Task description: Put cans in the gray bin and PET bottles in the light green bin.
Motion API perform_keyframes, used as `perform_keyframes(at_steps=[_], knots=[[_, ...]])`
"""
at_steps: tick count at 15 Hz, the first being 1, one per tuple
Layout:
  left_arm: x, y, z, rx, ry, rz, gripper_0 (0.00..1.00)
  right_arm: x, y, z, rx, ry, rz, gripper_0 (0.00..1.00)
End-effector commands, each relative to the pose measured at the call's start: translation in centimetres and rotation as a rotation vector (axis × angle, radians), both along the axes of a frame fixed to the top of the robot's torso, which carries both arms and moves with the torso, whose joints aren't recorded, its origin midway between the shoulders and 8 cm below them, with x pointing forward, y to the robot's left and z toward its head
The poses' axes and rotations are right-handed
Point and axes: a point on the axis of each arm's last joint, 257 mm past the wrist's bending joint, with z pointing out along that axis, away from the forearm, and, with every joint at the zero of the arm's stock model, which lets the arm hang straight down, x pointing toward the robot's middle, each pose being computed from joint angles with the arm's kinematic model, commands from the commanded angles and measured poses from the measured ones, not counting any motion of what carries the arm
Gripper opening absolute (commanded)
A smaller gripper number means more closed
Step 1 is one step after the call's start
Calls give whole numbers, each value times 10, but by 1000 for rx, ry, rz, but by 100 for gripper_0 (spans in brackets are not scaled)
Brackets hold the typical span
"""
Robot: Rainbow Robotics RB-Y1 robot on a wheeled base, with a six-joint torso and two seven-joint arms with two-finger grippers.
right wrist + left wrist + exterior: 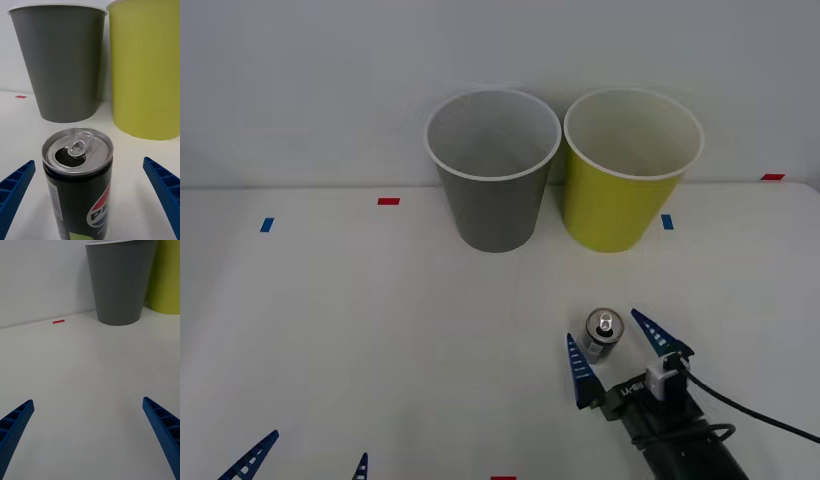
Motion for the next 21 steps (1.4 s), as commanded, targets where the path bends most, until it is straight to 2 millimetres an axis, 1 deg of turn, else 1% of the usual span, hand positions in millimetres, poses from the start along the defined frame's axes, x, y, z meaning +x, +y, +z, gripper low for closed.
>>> perform_keyframes(at_steps=[1, 2, 3, 4, 5, 9, 12, 15, 17, 20, 21], knots=[[0, 0, 0, 0, 0, 0, 100, 4, 3, 0, -1, 5, 3, 100], [0, 0, 0, 0, 0, 0, 100, 5, 4, 1, 0, 5, 4, 100], [0, 0, 0, 0, 0, 0, 100, 6, 4, 1, 0, 3, 4, 64], [0, 0, 0, 0, 0, 0, 100, 8, 4, 3, 7, 2, 4, 19], [0, 0, 0, 0, 0, 0, 100, 9, 4, 4, 17, 4, 2, 13], [0, 0, 0, 0, 0, 0, 100, 9, 3, 4, 40, 13, -4, 10], [0, 0, 0, 0, 0, 0, 100, 7, 2, 1, 40, 21, -9, 9], [0, 0, 0, 0, 0, 0, 100, 4, -1, 3, 47, 24, -15, 9], [0, 0, 0, 0, 0, 0, 100, -2, -2, 17, 35, 73, -7, 8], [0, 0, 0, 0, 0, 0, 100, -8, 2, 42, 47, 105, 10, 8], [0, 0, 0, 0, 0, 0, 100, -9, 2, 57, 36, 108, 28, 8]])
